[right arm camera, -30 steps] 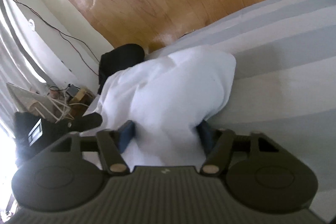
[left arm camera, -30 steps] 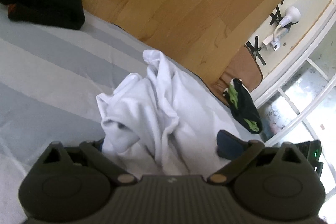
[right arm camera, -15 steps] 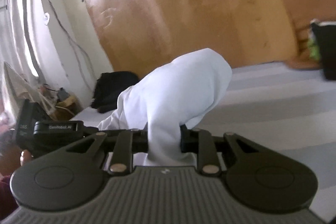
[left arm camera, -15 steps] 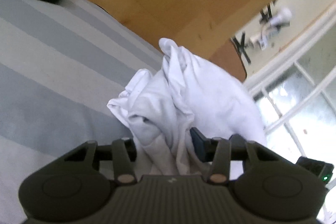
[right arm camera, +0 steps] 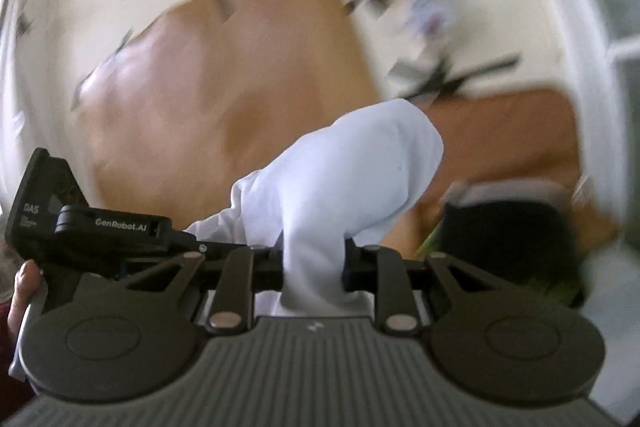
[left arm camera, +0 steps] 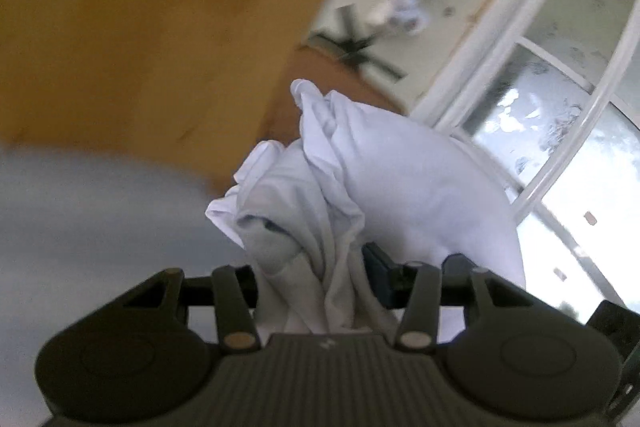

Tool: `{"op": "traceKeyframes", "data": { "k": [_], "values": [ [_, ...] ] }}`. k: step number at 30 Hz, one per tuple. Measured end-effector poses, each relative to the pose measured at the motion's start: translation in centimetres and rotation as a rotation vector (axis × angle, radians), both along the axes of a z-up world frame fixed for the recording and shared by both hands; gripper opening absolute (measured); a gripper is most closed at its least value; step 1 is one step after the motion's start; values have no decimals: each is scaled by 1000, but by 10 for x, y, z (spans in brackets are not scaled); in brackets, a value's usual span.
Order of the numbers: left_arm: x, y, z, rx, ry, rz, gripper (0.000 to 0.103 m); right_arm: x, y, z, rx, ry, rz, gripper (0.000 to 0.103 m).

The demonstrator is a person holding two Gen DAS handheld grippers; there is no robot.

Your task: Fold small clothes

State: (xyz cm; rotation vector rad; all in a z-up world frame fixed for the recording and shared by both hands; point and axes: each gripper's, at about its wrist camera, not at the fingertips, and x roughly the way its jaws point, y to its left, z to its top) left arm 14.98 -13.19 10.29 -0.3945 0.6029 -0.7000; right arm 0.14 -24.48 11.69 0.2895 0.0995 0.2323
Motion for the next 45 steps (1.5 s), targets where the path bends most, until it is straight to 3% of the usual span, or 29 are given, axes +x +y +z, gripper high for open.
{"op": "traceKeyframes", "data": {
  "k": [2,4,6,8,9,10,11,14,17,20,22,25,28,31,34,40,45],
  "values": [
    [38,-44,16,4,-43,-30,49,26,-37,12,1,-27,-67,26],
    [73,-81,15,37,-79,-37,55,60,-71,13,20,6,-119,27],
    [112,-114,-6,97,-53,-10,55,104,-98,-3,35,104,-167,35],
    [148,-140,-44,190,35,40,55,154,-121,-40,118,288,-225,42],
    [161,-147,-63,227,81,62,66,171,-128,-61,161,367,-262,43],
    [169,-148,-80,217,104,78,81,174,-136,-80,229,344,-257,44],
    [171,-143,-89,170,110,78,86,168,-138,-91,277,267,-241,45],
    [172,-133,-98,115,104,51,93,169,-131,-83,189,244,-221,59],
    [155,-115,-93,81,101,87,89,153,-127,-82,184,157,-259,59],
    [115,-88,-78,88,65,161,94,127,-129,-75,210,57,-398,65],
    [79,-72,-72,163,15,186,98,108,-131,-64,245,34,-481,66],
    [20,-50,-77,313,-72,244,101,74,-116,-56,258,24,-481,67],
    [-21,-21,-91,379,-49,286,102,39,-84,-63,276,58,-428,70],
    [-43,-10,-103,463,-14,340,103,20,-48,-81,309,156,-358,70],
    [-73,-2,-109,545,-84,406,103,-6,-16,-99,323,204,-332,72],
    [-103,-4,-102,529,-165,446,103,-24,23,-118,346,329,-322,73],
    [-128,-6,-96,500,-300,455,103,-28,43,-119,261,309,-331,80]
  ]
}}
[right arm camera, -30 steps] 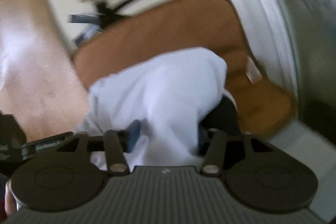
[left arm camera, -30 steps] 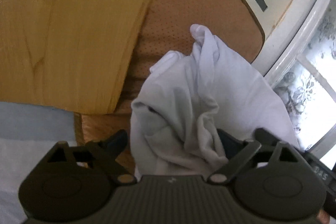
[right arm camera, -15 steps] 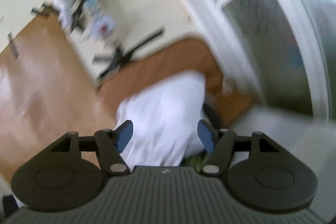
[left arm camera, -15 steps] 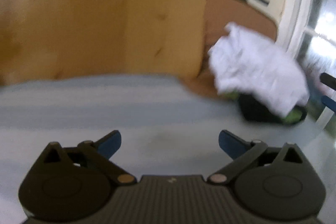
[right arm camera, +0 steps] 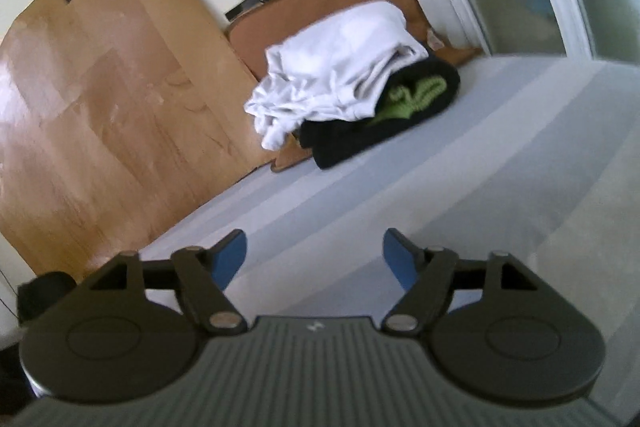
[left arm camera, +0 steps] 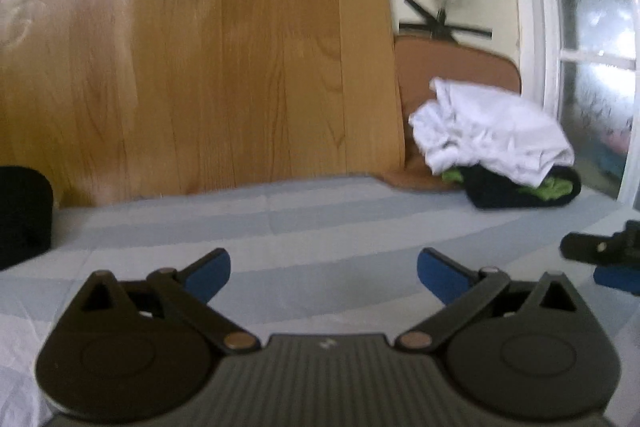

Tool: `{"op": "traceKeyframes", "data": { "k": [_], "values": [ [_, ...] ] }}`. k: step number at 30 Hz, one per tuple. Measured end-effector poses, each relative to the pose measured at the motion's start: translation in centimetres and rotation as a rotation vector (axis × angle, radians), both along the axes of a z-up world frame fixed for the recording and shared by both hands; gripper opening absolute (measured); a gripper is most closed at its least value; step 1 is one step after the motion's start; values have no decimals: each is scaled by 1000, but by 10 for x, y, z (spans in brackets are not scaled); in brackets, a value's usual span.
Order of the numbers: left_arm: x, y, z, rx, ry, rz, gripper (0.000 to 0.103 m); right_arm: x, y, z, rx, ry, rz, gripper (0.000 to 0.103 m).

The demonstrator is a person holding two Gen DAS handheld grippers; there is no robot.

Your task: Fold small clothes

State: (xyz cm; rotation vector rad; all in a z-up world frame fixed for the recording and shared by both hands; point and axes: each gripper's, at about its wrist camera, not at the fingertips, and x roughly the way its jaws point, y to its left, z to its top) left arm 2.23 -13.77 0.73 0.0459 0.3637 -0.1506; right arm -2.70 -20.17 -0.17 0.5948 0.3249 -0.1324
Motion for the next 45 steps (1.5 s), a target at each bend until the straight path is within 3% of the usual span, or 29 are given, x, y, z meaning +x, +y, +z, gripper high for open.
{"op": "traceKeyframes", "data": {
  "k": [7,13,20,32,39,45],
  "values": [
    [-6,10,2,-42,-15,11,103,6,0,-3,-2,33,-1,86],
    [-10,7,1,-33,-39,-5,103,10,2,-3,-20,41,24,94],
    [-7,0,-1,2,6,-55,103,11,-2,-5,26,10,49,103],
    [-1,1,-4,17,47,-42,103,11,3,-3,3,23,48,103],
    [-12,-3,-2,42,-13,-74,103,11,8,-2,-24,41,43,103],
    [-9,3,0,48,-22,-41,103,15,20,1,-101,91,32,103]
  ]
}}
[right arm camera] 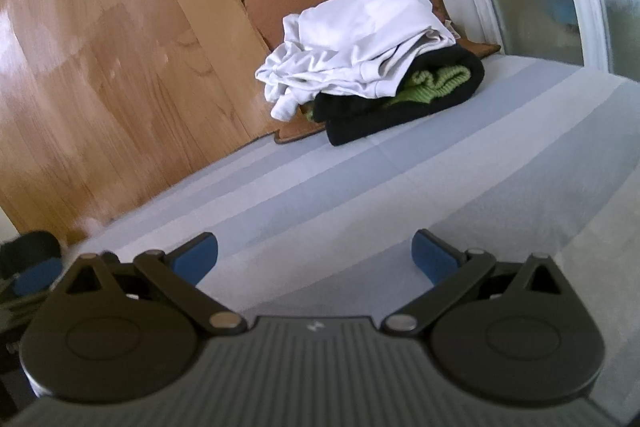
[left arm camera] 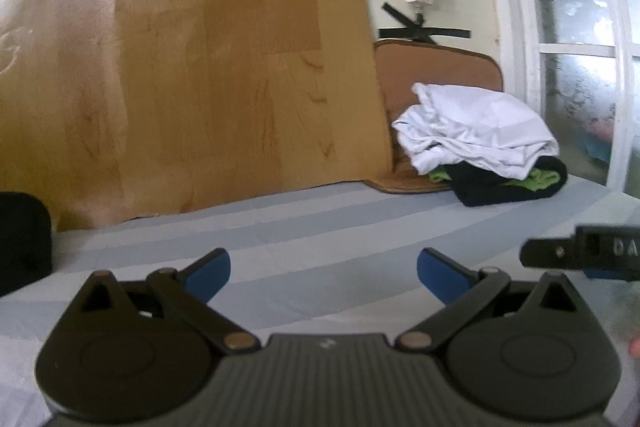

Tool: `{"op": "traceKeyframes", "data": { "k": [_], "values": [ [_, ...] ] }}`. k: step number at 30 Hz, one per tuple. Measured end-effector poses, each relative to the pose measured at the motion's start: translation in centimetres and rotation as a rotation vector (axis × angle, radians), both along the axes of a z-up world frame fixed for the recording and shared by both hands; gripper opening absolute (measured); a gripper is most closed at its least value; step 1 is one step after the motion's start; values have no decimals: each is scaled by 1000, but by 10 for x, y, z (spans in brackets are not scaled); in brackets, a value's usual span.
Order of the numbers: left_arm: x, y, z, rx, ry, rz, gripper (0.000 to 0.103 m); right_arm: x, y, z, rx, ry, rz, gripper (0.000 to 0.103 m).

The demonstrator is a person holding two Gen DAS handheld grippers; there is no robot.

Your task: Fold small clothes

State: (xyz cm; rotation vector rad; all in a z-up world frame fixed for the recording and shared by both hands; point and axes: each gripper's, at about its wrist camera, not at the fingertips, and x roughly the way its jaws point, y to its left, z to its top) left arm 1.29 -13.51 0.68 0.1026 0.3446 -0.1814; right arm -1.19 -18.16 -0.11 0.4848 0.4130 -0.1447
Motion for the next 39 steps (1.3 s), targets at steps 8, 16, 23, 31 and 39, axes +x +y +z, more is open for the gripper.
{"op": "traceKeyframes", "data": {
  "k": [8,16,23,31,39],
  "values": [
    [15,22,2,-51,62,110,103,6,19,2,-121,81,-32,103],
    [22,23,-3,-17,111,151,103,10,32,3,-158,111,-53,103],
    [24,23,-4,-3,127,132,103,12,35,3,-177,123,-48,103],
    [22,18,-6,31,105,141,103,12,35,3,-174,121,-49,103],
    [30,23,-9,2,170,136,103,10,34,3,-155,108,-51,103]
  ]
}}
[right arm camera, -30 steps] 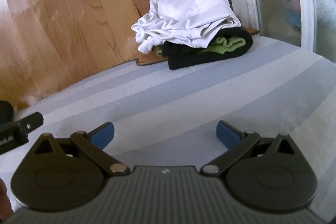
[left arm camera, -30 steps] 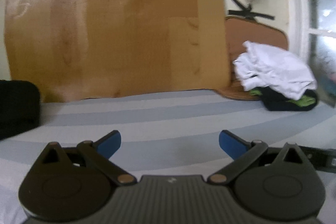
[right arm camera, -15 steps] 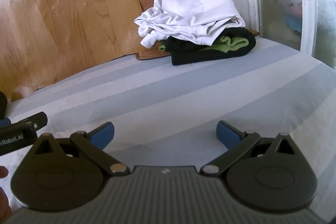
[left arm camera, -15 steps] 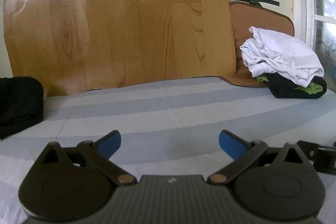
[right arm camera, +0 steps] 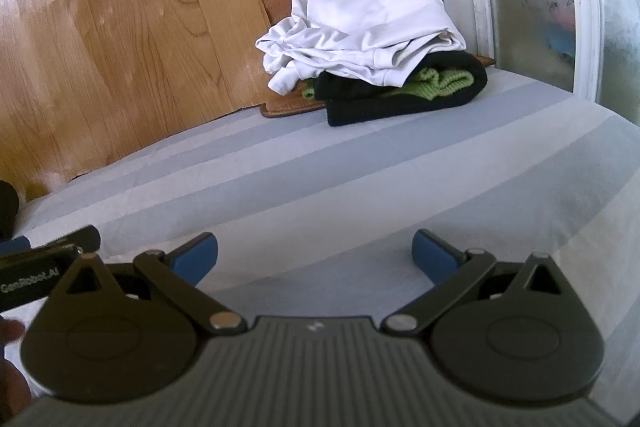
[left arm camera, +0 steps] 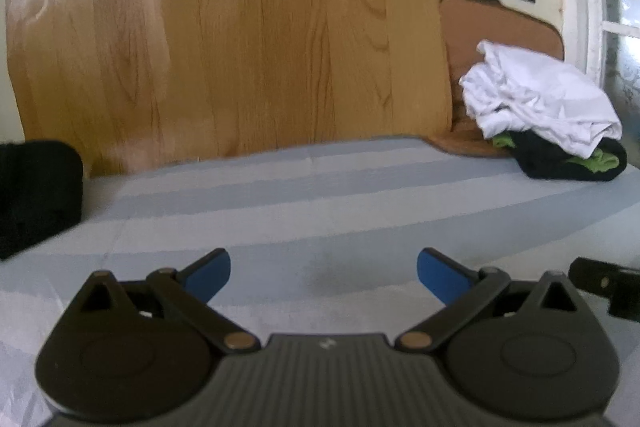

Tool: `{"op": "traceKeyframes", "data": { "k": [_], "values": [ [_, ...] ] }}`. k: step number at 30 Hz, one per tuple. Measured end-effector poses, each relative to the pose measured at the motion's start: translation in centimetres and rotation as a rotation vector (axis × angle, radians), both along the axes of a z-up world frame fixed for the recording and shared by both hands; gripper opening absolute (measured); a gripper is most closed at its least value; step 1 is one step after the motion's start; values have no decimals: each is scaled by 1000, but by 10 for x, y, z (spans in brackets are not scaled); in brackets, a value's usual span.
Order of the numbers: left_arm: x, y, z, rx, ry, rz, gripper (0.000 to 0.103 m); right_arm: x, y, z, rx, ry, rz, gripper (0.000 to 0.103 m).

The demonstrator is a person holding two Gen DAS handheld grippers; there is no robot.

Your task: Fold small clothes

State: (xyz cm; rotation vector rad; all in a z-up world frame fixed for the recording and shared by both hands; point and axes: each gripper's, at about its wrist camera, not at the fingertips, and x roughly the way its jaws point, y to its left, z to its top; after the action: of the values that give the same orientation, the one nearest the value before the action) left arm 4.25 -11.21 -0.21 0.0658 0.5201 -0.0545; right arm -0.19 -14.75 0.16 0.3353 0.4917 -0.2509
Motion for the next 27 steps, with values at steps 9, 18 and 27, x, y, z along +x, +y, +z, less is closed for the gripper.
{"op": "traceKeyframes", "data": {
  "k": [9,18,27],
  "values": [
    [4,2,-2,8,40,14,103,-3,-4,0,25,-18,4,103],
    [2,-1,-2,8,49,-15,103,-4,-4,0,37,-27,5,103],
    [-7,-11,2,32,15,-43,103,-3,-3,-1,28,-21,7,103]
  ]
}}
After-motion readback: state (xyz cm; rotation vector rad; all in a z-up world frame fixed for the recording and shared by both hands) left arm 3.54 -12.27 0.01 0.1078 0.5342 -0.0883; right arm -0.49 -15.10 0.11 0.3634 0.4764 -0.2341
